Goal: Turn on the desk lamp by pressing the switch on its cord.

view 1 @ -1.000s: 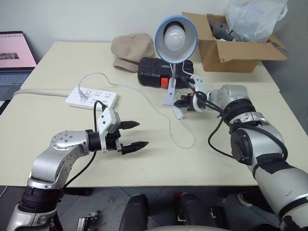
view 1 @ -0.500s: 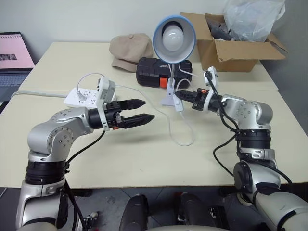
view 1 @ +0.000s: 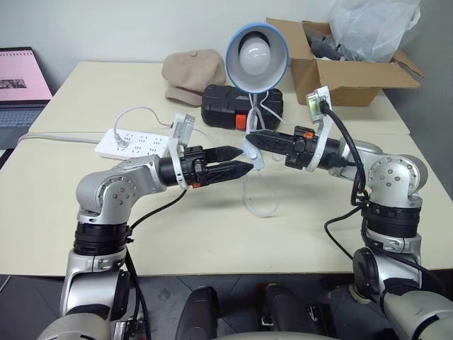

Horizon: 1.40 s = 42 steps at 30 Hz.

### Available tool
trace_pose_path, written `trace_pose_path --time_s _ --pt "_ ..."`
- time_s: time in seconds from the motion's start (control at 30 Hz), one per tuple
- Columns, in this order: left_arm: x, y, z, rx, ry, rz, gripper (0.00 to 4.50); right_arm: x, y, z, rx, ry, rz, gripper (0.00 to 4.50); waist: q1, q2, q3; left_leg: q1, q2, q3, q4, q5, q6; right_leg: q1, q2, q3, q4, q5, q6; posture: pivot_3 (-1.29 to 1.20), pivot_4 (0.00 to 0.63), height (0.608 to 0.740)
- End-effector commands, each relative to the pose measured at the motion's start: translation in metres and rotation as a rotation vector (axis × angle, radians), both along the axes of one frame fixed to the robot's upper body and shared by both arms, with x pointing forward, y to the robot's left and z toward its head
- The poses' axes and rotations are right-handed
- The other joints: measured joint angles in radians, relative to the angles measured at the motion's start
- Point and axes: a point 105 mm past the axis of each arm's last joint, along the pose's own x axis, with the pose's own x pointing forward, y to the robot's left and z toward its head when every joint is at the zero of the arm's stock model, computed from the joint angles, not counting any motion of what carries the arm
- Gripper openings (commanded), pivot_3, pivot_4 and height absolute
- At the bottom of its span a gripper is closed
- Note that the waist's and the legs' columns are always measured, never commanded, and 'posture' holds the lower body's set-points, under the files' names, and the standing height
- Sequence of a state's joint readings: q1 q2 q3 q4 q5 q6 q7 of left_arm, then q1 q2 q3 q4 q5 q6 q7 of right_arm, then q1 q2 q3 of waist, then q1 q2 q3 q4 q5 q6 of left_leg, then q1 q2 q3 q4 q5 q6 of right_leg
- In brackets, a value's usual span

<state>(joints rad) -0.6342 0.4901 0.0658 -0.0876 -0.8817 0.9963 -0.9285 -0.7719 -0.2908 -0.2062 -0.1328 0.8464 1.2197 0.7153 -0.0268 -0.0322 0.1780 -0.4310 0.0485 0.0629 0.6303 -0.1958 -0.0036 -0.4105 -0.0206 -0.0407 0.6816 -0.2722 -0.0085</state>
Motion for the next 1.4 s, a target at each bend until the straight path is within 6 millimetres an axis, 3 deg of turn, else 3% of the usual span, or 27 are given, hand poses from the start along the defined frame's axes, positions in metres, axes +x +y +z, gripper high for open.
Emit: trace_pose_path --time_s 0.03,0.43,1.1,1.17,1.4 --pt "-0.005 -0.007 0.013 -0.054 -0.026 -0.035 4.5 -0.011 0.002 0.01 0.009 -0.041 0.043 0.34 0.0 0.0 0.0 0.0 0.0 0.0 0.0 0.0 0.0 0.0 0.0 0.0 0.0 0.0 0.0 0.0 0.15 0.74" --pt "-0.011 -0.009 0.01 -0.097 0.0 -0.061 4.5 -0.016 0.004 0.013 -0.006 -0.043 0.078 0.34 0.0 0.0 0.0 0.0 0.0 0.0 0.0 0.0 0.0 0.0 0.0 0.0 0.0 0.0 0.0 0.0 0.15 0.74" --pt "-0.019 -0.018 0.001 -0.11 0.014 -0.128 0.69 -0.021 0.004 0.017 -0.013 -0.046 0.1 0.34 0.0 0.0 0.0 0.0 0.0 0.0 0.0 0.0 0.0 0.0 0.0 0.0 0.0 0.0 0.0 0.0 0.15 0.74" --pt "-0.018 -0.018 0.001 -0.114 0.014 -0.126 0.47 -0.021 0.004 0.017 -0.014 -0.045 0.103 0.34 0.0 0.0 0.0 0.0 0.0 0.0 0.0 0.0 0.0 0.0 0.0 0.0 0.0 0.0 0.0 0.0 0.15 0.74" --pt "-0.018 -0.018 0.0 -0.111 0.011 -0.121 0.45 -0.021 0.005 0.016 -0.02 -0.04 0.108 0.34 0.0 0.0 0.0 0.0 0.0 0.0 0.0 0.0 0.0 0.0 0.0 0.0 0.0 0.0 0.0 0.0 0.15 0.74"
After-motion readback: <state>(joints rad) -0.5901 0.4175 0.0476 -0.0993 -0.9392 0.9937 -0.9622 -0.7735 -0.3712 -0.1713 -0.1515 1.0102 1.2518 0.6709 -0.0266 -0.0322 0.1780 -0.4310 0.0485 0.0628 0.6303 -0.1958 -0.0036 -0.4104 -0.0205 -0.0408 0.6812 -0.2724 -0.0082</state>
